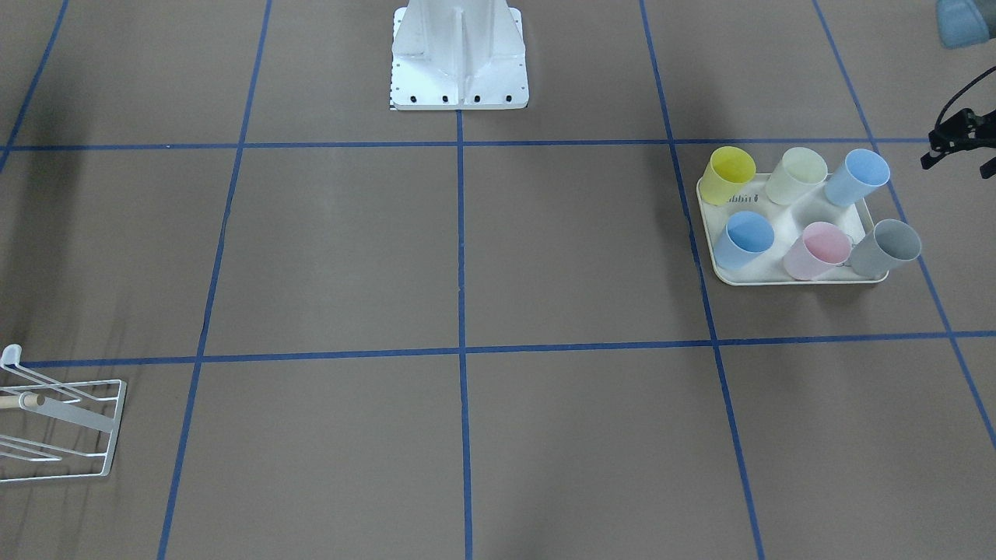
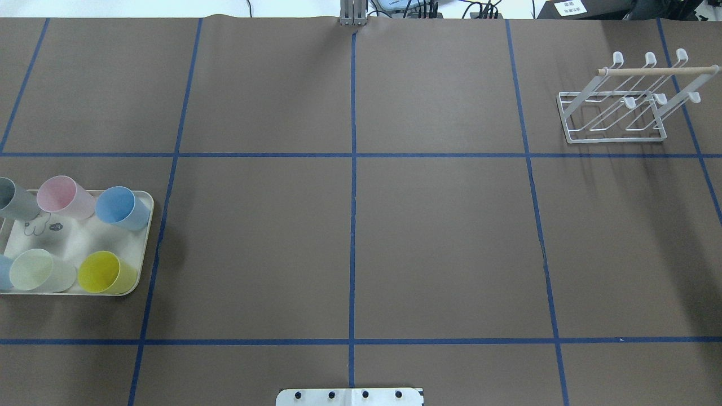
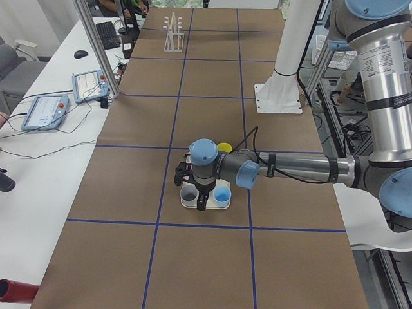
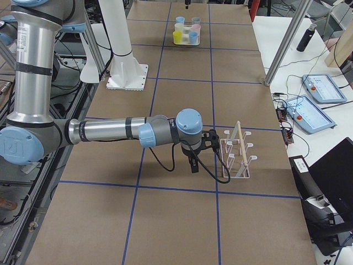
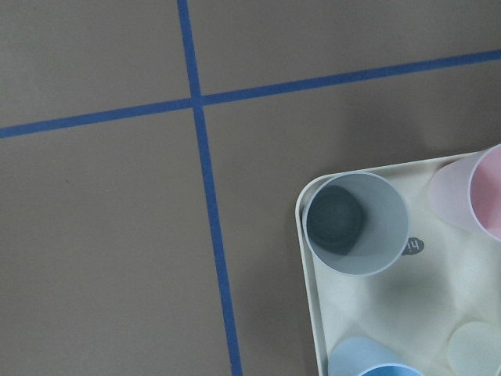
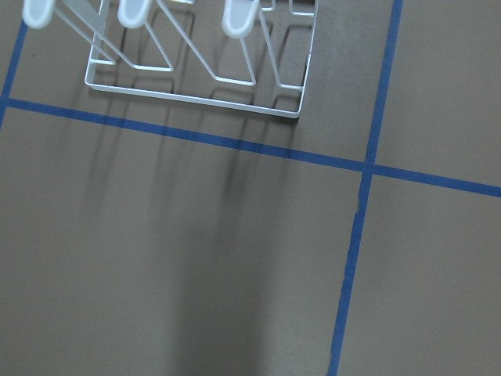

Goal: Transfer IKEA cup to right arm and place on rack

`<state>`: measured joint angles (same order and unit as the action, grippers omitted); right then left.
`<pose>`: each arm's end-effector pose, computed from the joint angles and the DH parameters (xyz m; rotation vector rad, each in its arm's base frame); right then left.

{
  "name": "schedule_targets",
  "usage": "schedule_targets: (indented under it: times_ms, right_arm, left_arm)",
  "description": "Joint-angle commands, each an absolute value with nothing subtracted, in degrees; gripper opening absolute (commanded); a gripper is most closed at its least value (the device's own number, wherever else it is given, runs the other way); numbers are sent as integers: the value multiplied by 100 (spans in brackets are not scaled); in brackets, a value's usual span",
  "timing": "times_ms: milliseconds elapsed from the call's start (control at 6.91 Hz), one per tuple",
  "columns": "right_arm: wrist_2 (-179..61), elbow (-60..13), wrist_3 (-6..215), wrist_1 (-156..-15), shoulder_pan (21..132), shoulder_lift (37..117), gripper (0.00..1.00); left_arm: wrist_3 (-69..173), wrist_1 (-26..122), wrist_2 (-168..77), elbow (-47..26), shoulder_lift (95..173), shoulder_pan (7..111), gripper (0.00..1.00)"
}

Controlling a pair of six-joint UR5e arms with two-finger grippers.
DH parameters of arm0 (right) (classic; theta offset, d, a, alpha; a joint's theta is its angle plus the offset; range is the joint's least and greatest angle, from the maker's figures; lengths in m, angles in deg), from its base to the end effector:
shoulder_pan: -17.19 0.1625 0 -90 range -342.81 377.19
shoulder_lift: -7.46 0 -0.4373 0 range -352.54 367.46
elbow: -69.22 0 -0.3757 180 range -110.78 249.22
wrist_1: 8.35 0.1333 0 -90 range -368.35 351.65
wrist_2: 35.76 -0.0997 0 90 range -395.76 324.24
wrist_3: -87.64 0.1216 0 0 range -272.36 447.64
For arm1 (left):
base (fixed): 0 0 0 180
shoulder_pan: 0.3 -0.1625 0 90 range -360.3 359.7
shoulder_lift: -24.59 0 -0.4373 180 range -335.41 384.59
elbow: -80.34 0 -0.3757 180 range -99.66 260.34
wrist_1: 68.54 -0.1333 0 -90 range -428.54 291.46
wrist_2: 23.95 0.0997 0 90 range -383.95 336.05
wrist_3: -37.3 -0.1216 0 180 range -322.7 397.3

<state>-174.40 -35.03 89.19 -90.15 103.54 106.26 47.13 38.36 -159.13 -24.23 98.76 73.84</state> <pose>0.0150 -0.4248 0.6135 0.1852 -0.8544 -0.1354 0.0573 -0.3740 0.6471 0.0781 0.8226 0.2068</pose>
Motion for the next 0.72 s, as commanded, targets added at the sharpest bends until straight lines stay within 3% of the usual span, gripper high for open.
schedule_targets:
  times_ms: [0,434,579]
  right_arm:
    - [-17551,-3424,8957,-8904,10342,10695,100]
    - [-17551,-3370,8975,-8904,10280,10695,100]
    - [-17551,-3336,8984,-8904,10280,10695,100]
  left_arm:
    - [4829,4185,-15930,-2179,9745,6968,100]
    - [4925,4193,-15931,-1995,9754,6520,100]
    - [4926,4193,-15930,-1977,9780,6396,90]
